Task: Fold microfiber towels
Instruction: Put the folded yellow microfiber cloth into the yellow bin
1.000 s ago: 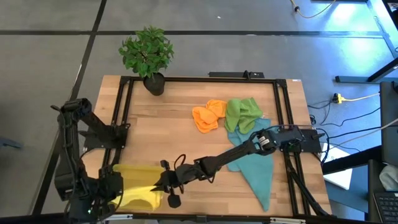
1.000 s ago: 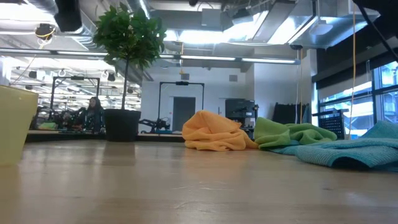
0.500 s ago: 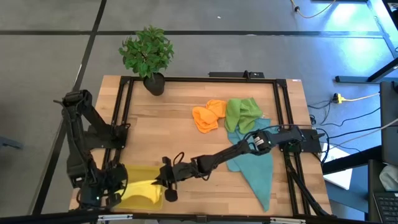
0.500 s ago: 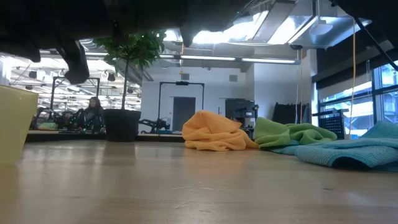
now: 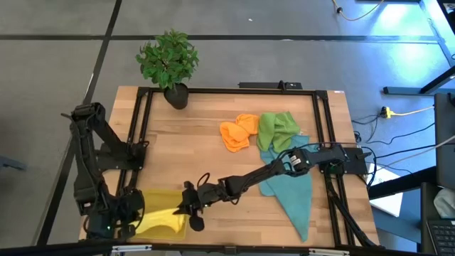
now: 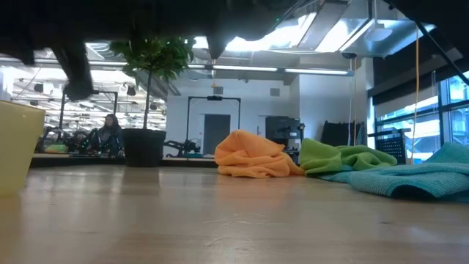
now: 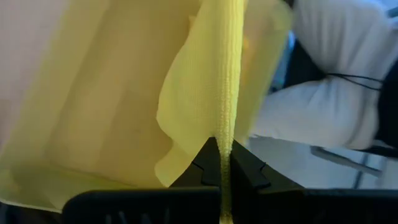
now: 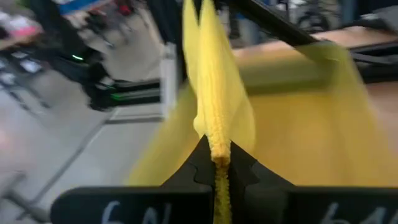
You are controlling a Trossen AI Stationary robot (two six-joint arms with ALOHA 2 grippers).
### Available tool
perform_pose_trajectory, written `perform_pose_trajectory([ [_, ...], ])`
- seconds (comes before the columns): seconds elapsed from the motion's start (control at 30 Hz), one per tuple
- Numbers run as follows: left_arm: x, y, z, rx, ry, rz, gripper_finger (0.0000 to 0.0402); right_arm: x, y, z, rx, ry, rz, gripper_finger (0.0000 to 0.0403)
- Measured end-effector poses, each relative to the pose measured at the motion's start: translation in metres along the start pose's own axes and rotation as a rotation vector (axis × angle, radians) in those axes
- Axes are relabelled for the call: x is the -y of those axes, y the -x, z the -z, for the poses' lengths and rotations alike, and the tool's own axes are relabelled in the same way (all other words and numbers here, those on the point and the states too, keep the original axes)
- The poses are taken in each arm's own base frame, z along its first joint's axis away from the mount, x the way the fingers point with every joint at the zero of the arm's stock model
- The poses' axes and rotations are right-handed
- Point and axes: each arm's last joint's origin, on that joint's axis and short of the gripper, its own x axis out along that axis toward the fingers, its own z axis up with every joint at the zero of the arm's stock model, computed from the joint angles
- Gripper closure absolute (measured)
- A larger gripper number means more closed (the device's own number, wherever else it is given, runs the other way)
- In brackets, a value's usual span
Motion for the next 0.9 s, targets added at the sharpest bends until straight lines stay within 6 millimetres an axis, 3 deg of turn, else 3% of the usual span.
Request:
perform_pose_trajectory([
  [0.23, 0.017, 0.022, -0.004, -0.004, 0.038, 0.088, 0.0401, -0.013, 0.0, -0.005, 0.047, -0.048, -0.127, 0.0397],
  [0.37, 0.017, 0.022, -0.005, -0.004, 0.068, 0.089, 0.0401, -0.014, 0.0, -0.005, 0.043, -0.082, -0.157, 0.0397],
  [0.53, 0.004, 0.005, 0.0, -0.025, 0.096, 0.02, 0.0401, -0.01, -0.001, 0.001, -0.014, -0.108, -0.086, 0.0397],
  [0.9, -0.036, -0.047, 0.011, -0.06, 0.093, -0.087, 0.0402, 0.003, 0.001, 0.018, -0.111, 0.034, 0.198, 0.0395],
])
